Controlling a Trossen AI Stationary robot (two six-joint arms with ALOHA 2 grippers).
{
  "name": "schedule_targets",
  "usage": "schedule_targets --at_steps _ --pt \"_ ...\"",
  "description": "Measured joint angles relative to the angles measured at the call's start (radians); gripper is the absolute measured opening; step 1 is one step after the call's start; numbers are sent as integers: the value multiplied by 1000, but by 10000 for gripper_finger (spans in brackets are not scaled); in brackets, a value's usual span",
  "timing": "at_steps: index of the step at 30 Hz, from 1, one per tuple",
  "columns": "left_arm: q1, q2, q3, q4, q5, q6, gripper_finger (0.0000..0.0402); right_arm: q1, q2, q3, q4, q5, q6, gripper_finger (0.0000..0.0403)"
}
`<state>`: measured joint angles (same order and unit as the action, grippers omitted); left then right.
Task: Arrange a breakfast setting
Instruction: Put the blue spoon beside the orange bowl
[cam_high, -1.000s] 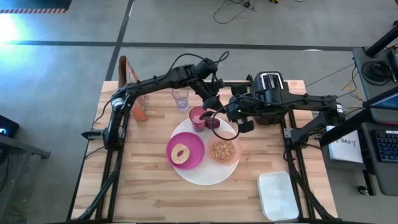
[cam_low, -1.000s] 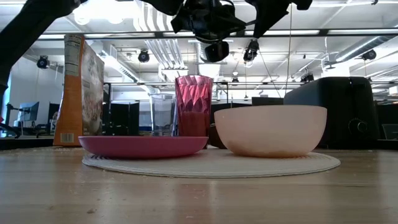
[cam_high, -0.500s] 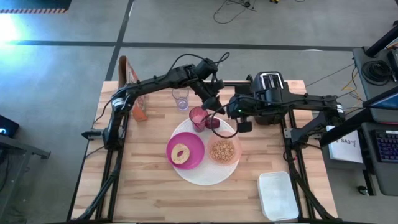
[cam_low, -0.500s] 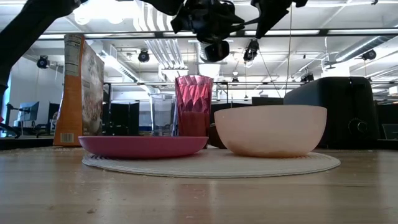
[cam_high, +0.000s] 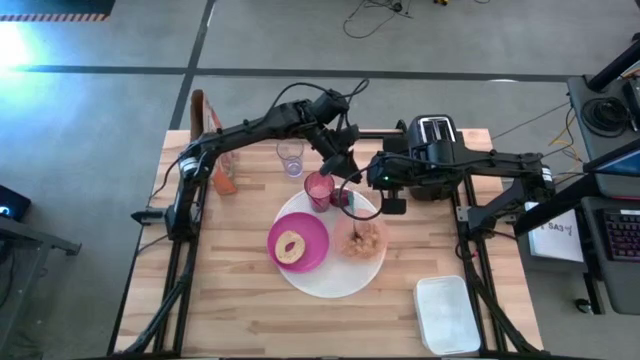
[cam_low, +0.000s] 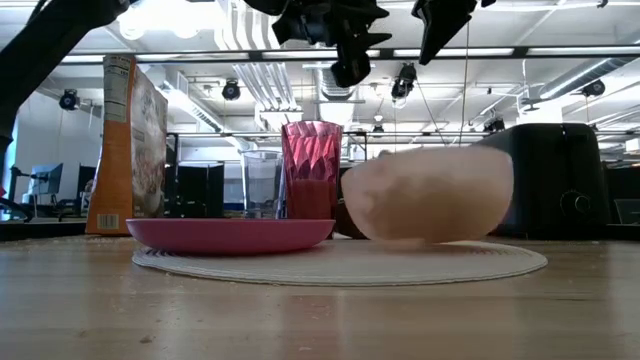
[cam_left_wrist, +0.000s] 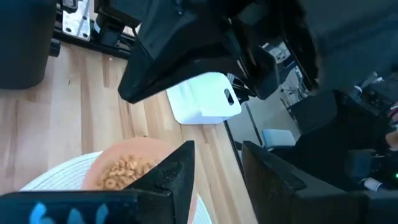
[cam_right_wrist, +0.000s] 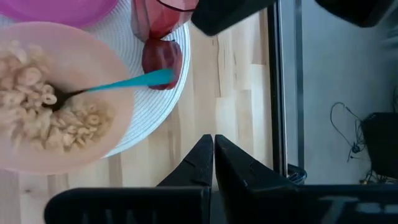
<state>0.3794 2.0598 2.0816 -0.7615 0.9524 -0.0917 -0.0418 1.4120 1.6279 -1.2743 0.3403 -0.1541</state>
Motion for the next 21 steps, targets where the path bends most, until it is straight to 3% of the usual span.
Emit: schedule_targets --at_steps 11,16,21 --pt "-4 0 67 -244 0 162 119 0 -1 1 1 -6 22 11" --pt "-14 -1 85 -342 0 232 119 -3 -2 2 0 -97 69 36" --pt "-34 -2 85 -474 0 320 119 -3 -2 2 -3 -212 68 85"
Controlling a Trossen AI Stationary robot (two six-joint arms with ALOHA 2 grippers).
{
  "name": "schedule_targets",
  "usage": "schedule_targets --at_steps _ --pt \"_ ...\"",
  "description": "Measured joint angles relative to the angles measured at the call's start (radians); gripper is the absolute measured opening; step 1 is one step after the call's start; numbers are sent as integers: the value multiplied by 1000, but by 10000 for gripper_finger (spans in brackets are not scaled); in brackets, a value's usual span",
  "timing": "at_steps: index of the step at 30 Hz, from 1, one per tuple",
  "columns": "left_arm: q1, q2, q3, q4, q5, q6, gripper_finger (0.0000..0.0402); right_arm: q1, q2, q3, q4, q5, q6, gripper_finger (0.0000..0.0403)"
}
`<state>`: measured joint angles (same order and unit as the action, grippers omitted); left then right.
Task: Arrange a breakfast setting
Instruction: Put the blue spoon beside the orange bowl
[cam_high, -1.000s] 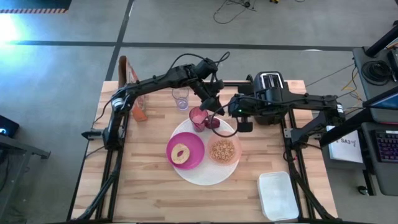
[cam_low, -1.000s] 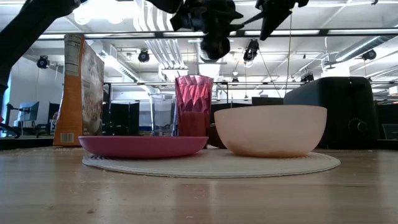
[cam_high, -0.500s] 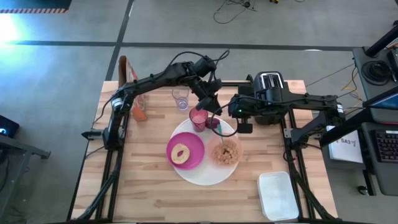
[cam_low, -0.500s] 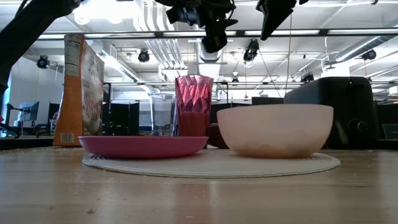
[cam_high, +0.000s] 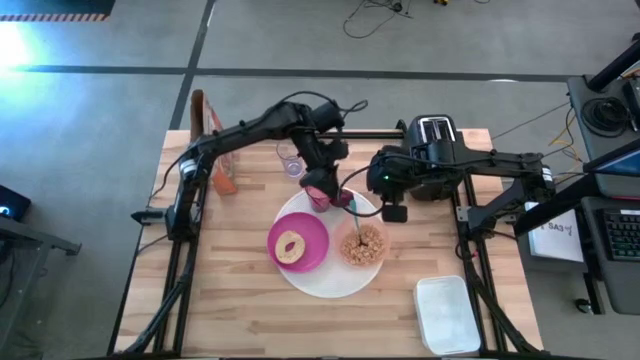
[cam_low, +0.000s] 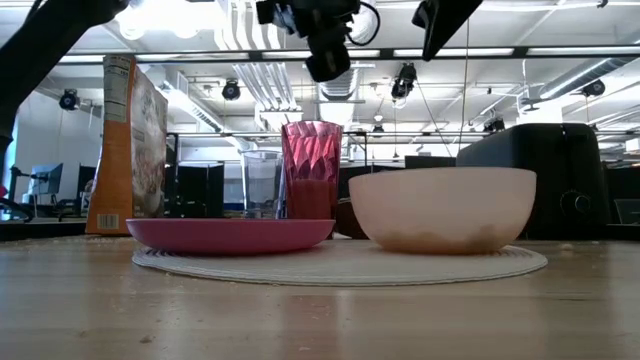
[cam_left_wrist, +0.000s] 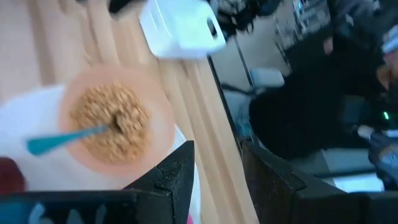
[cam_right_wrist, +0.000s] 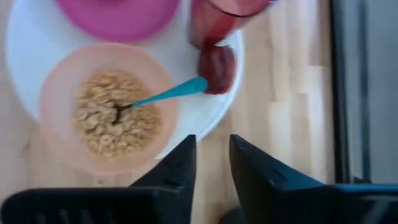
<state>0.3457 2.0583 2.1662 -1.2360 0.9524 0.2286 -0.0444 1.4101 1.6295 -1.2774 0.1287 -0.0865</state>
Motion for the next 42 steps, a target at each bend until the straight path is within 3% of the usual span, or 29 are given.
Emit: schedule_targets --at_steps 7,10,17,21,25,34,42 --pt "-64 -11 -2 -214 -3 149 117 1 3 -5 -3 -58 -175 136" --pt "-108 -20 -2 -222 -63 156 111 -9 15 -8 3 -60 -72 145" --pt "-168 -65 -9 -223 -348 109 84 -10 43 -68 5 -85 207 148" --pt "-166 -151 -78 -219 -422 47 77 -11 38 -145 59 -85 316 148" --pt "-169 -293 -239 -109 -493 -30 76 -10 16 -228 157 -124 396 148" --pt "-173 -675 -722 262 -643 -204 76 -10 13 -420 468 -247 599 148" --pt "-174 -958 -1053 554 -682 -231 76 -10 13 -535 691 -283 794 148"
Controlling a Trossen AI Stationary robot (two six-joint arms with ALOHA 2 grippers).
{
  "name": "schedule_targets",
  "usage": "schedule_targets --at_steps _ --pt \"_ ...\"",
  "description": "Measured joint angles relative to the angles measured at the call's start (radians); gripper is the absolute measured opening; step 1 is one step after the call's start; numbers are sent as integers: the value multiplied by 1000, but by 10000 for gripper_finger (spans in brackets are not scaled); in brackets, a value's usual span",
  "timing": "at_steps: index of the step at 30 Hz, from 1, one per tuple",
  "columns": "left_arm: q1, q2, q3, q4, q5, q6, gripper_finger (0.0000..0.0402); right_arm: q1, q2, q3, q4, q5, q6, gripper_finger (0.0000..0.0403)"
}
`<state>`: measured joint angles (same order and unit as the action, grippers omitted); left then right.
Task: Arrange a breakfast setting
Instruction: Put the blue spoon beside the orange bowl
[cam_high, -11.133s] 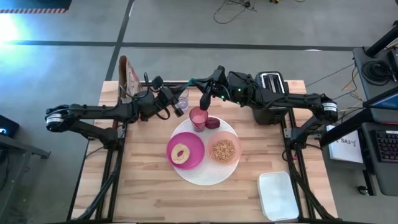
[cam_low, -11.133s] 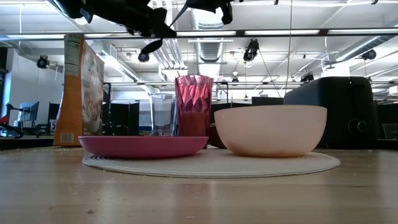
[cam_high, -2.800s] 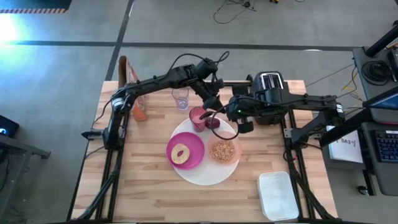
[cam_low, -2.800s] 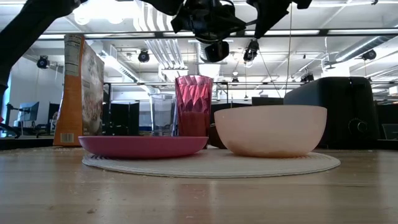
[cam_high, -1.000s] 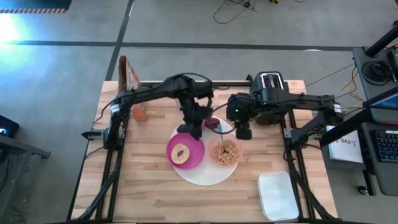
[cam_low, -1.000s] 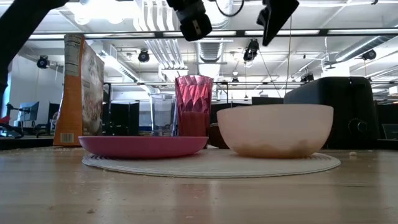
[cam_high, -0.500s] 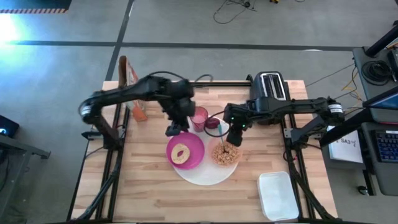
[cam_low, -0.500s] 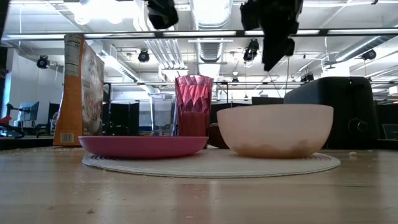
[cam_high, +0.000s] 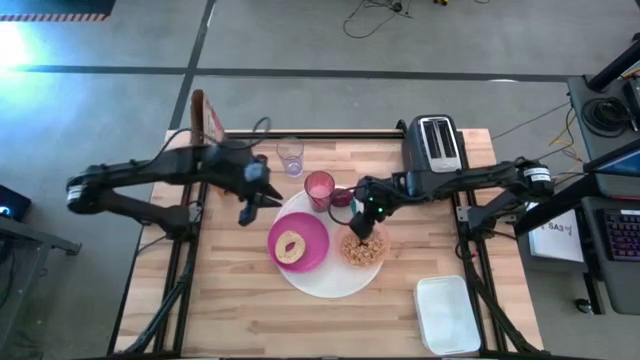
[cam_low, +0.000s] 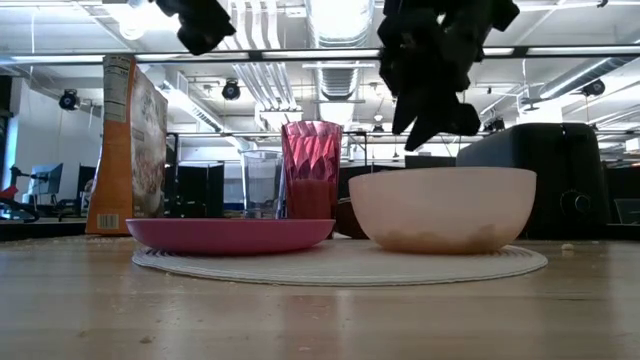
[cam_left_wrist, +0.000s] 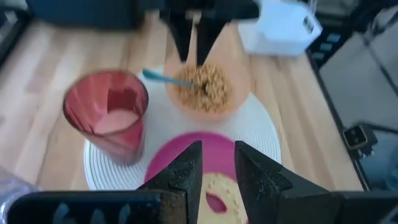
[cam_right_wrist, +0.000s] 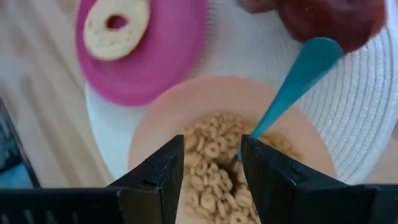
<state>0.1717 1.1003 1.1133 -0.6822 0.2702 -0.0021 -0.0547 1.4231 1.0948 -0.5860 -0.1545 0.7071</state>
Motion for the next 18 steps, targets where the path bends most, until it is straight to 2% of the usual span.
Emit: schedule_targets --at_steps 5,11,18 --pt "-1 -143 -144 164 0 8 76 0 4 -45 17 58 103 148" --pt "-1 -295 -261 319 1 79 76 5 15 -73 30 108 200 148" --pt "-1 -426 -335 379 8 128 76 12 21 -90 52 140 270 148"
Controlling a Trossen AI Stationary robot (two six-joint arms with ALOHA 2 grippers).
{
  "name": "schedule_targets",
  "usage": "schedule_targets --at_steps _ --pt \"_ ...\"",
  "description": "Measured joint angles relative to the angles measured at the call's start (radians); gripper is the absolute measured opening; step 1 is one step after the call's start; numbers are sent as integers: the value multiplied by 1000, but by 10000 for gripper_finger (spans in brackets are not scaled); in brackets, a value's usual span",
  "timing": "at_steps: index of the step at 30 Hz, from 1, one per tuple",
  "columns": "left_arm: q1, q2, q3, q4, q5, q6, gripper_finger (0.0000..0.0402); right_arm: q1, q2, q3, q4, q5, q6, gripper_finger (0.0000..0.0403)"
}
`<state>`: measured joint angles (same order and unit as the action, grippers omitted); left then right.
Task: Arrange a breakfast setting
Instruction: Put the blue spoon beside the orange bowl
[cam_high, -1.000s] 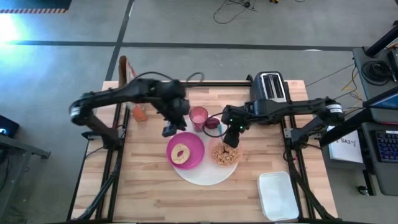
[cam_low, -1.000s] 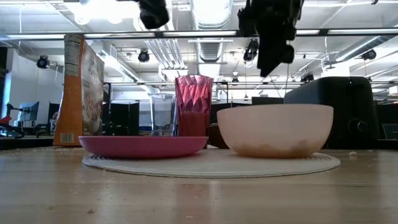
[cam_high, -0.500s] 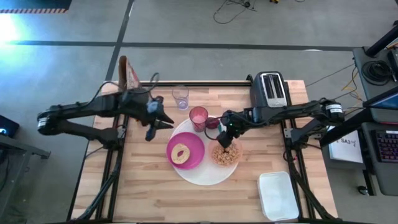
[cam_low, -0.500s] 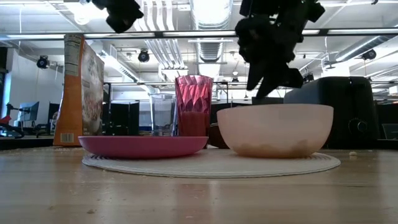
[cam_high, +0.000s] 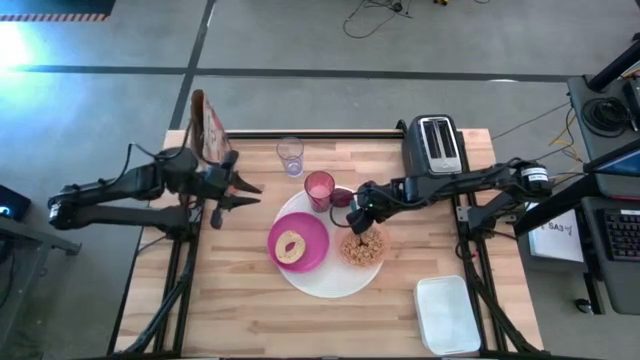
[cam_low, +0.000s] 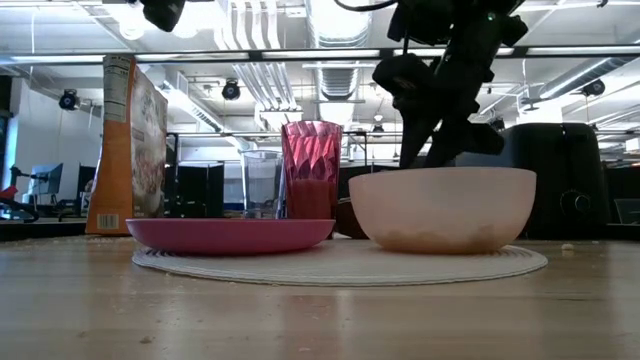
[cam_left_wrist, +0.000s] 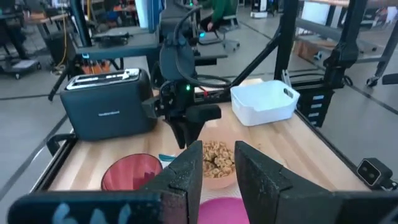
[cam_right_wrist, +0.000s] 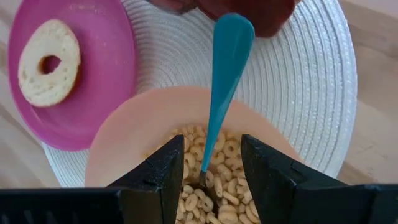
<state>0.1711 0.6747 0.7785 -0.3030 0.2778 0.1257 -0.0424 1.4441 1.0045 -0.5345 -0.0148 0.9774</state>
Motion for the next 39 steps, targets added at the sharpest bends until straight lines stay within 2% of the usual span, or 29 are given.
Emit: schedule_targets --at_steps 8,19,33,39 --pt "0 -71 -37 16 1 -2 76 32 55 -3 11 17 45 148" --pt "0 -89 -40 26 1 15 76 47 174 -3 83 17 37 141" --pt "0 -87 -41 26 1 20 76 47 130 -3 97 16 19 21" --pt "0 -87 -41 26 1 20 76 47 128 -2 102 14 7 11"
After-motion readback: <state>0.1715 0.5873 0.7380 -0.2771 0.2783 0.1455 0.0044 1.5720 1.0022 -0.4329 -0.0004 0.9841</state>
